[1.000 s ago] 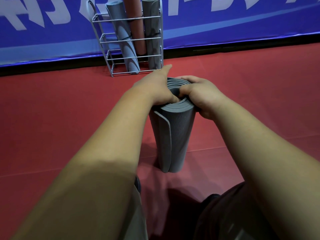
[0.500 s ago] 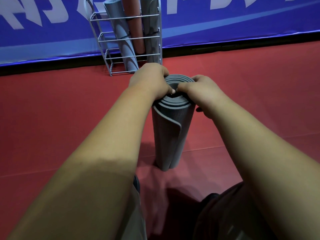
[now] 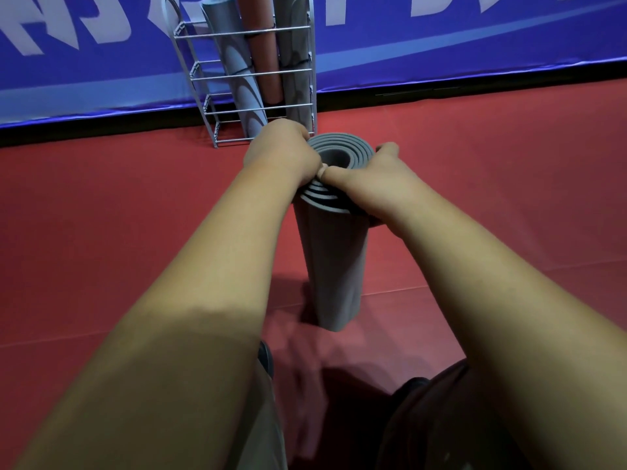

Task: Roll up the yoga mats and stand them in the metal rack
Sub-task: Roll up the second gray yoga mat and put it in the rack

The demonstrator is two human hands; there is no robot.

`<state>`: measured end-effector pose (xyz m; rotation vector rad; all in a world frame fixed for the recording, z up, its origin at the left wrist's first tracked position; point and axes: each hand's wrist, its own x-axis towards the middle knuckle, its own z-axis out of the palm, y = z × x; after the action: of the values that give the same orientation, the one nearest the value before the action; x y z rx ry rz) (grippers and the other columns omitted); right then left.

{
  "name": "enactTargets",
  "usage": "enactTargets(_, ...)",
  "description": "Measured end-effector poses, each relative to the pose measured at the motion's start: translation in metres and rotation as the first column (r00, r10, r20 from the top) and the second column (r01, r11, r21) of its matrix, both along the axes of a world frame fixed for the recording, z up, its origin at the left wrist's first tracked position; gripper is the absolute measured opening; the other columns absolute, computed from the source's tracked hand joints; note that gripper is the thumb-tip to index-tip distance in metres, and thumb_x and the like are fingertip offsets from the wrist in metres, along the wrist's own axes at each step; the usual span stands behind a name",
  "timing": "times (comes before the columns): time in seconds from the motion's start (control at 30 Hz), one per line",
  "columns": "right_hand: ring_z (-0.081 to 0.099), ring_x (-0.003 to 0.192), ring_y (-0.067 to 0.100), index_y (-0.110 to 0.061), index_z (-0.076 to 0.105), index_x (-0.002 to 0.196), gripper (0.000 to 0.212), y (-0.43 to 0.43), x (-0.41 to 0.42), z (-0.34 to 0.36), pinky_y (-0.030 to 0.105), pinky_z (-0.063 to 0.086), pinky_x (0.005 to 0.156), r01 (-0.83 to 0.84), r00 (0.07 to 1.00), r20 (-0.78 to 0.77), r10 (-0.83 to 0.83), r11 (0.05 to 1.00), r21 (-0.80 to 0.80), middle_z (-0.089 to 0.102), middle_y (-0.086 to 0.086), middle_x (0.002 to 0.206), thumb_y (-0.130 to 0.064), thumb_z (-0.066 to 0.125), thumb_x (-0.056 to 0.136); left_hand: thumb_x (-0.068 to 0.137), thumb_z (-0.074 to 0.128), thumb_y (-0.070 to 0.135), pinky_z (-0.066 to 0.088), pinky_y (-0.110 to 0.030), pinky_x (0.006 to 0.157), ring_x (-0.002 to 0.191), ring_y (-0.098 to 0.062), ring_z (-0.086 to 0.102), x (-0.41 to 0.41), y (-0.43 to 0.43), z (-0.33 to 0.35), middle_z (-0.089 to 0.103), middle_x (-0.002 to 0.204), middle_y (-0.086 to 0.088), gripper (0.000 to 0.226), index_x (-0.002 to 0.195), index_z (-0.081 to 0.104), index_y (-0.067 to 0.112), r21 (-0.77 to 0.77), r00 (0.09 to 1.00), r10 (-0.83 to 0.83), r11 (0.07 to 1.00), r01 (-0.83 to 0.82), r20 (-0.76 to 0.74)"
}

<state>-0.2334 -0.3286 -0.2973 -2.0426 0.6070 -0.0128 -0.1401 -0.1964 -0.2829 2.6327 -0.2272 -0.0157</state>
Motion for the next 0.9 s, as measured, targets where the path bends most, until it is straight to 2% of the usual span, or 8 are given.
enactTargets(0.17,0.075,0.106,0.016,-0.026,0.049,0.138,0.129,-0.014,-0.006,-0.004,0.045,0.064,0.089,-0.171,0.985,-0.006,0.172,0.983,0.064,0.075,-0.006,0.118,-0.082,0.097,0.032,0.08,0.09,0.039,0.057,-0.033,0.069,0.085,-0.027,0.074,0.003,0.007,0.001,0.072,0.085,-0.001,0.024,0.088,0.074,0.023,0.022,0.995,-0.044,0.999,0.046,-0.088)
enactTargets(0.23,0.076,0.106,0.012,-0.027,0.047,0.142,0.129,-0.019,-0.008,-0.004,0.044,0.065,0.09,-0.217,0.976,0.024,0.216,0.965,0.146,0.076,-0.007,0.12,-0.07,0.103,0.033,0.08,0.091,0.041,0.063,-0.038,0.079,0.087,-0.028,0.074,0.002,0.009,0.002,0.073,0.09,-0.001,0.027,0.094,0.077,0.024,0.008,0.995,-0.04,0.999,0.041,-0.094)
enactTargets(0.33,0.078,0.104,0.016,-0.024,0.037,0.157,0.137,-0.026,-0.012,-0.003,0.043,0.067,0.087,-0.244,0.969,0.021,0.245,0.952,0.185,0.075,0.001,0.124,-0.049,0.106,0.042,0.079,0.093,0.038,0.067,-0.045,0.079,0.085,-0.029,0.076,0.0,0.013,0.005,0.076,0.093,-0.005,0.029,0.099,0.079,0.023,-0.035,0.989,-0.036,0.999,0.031,-0.143)
enactTargets(0.43,0.077,0.1,0.021,-0.019,0.042,0.159,0.124,-0.031,-0.011,-0.003,0.044,0.069,0.076,-0.221,0.975,0.008,0.221,0.972,0.084,0.073,0.006,0.124,-0.044,0.106,0.056,0.079,0.094,0.036,0.068,-0.047,0.075,0.082,-0.029,0.077,-0.001,0.015,0.006,0.076,0.094,-0.006,0.027,0.099,0.079,0.025,-0.053,0.985,-0.037,0.998,0.028,-0.166)
enactTargets(0.57,0.077,0.091,0.024,-0.014,0.049,0.151,0.12,-0.032,-0.009,-0.001,0.044,0.068,0.062,-0.132,0.989,0.054,0.136,0.988,-0.074,0.07,0.012,0.12,-0.045,0.107,0.051,0.082,0.092,0.035,0.067,-0.044,0.072,0.082,-0.029,0.076,0.0,0.016,0.005,0.075,0.096,-0.005,0.027,0.103,0.078,0.026,-0.038,0.986,-0.051,0.998,0.046,-0.16)
enactTargets(0.7,0.078,0.092,0.022,-0.024,0.058,0.144,0.116,-0.028,-0.008,-0.002,0.046,0.066,0.081,-0.155,0.976,0.122,0.178,0.972,-0.177,0.077,0.004,0.11,-0.057,0.105,0.043,0.082,0.091,0.037,0.067,-0.045,0.076,0.084,-0.028,0.075,0.003,0.018,0.004,0.075,0.098,-0.005,0.028,0.106,0.079,0.027,-0.026,0.987,-0.065,0.998,0.062,-0.15)
enactTargets(0.8,0.072,0.079,0.01,-0.027,0.072,0.127,0.076,-0.029,-0.003,-0.004,0.038,0.062,0.082,-0.244,0.954,0.107,0.28,0.932,-0.266,0.079,-0.005,0.095,-0.05,0.101,0.06,0.083,0.091,0.037,0.067,-0.043,0.073,0.081,-0.027,0.075,0.004,0.019,0.002,0.075,0.094,-0.003,0.027,0.105,0.079,0.028,-0.028,0.989,-0.066,0.998,0.063,-0.133)
enactTargets(0.9,0.065,0.066,0.002,-0.022,0.076,0.112,0.04,-0.023,-0.008,0.005,0.032,0.054,0.071,-0.299,0.94,0.115,0.32,0.939,-0.17,0.076,-0.009,0.085,-0.035,0.091,0.077,0.082,0.09,0.038,0.064,-0.037,0.066,0.078,-0.027,0.074,0.004,0.019,0.001,0.073,0.092,-0.003,0.026,0.103,0.077,0.028,-0.019,0.991,-0.073,0.997,0.071,-0.115)
